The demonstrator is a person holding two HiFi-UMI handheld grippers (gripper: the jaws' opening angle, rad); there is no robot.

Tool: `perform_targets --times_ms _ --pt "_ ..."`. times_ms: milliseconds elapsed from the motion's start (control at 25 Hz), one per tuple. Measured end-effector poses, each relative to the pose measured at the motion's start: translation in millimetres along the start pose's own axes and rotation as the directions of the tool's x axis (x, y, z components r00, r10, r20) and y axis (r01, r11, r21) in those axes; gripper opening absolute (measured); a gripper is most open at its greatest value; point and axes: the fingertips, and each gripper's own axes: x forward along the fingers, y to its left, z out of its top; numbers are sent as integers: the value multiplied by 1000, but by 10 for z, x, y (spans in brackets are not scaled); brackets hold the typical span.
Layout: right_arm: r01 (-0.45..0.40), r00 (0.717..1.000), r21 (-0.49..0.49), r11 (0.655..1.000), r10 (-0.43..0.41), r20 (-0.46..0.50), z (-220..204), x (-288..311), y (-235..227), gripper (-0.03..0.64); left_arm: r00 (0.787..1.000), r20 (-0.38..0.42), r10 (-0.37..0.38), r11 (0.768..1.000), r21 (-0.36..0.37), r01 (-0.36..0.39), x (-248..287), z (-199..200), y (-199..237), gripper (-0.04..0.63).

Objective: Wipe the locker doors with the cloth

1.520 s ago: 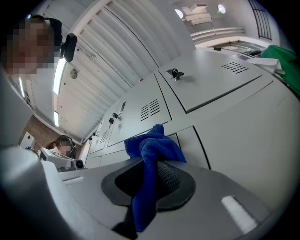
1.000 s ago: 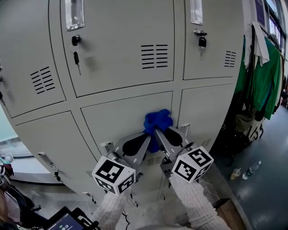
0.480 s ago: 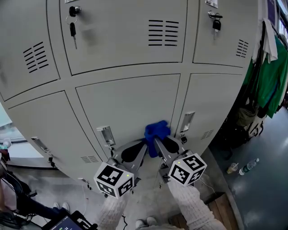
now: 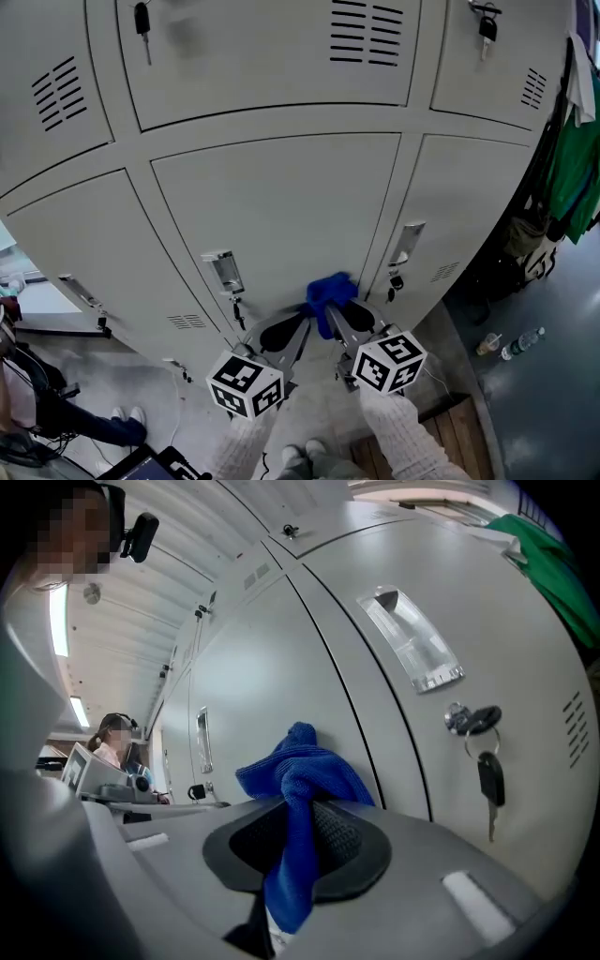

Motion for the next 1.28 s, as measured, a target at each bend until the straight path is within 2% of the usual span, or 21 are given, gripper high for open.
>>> perform_targets --times_ms 160,360,520,640,840,1000,1280 --pt "15 999 52 999 -13 -44 -263 19 -65 58 999 -35 -9 1000 -22 8 6 -180 -41 8" --pt "58 993 50 997 -52 -105 -527 17 -149 58 997 -69 -24 999 -41 21 6 -347 -98 8" --pt "67 990 54 996 -60 -129 -583 23 -200 58 997 -72 -24 998 -61 20 18 -389 -97 8" --pt "62 989 70 996 -52 -135 -585 21 -185 58 997 -76 -21 999 -45 17 8 -369 -118 6" --pt "53 991 85 995 -42 -123 -517 -21 -160 58 998 -60 -22 999 -35 20 5 -251 -195 8" --pt "49 994 48 998 -43 -105 -336 -126 -65 57 998 -56 -25 1000 3 25 -28 -133 -281 8" --pt "8 1000 -15 1000 -8 9 157 -460 255 57 998 -13 -63 996 68 63 -171 153 -541 8"
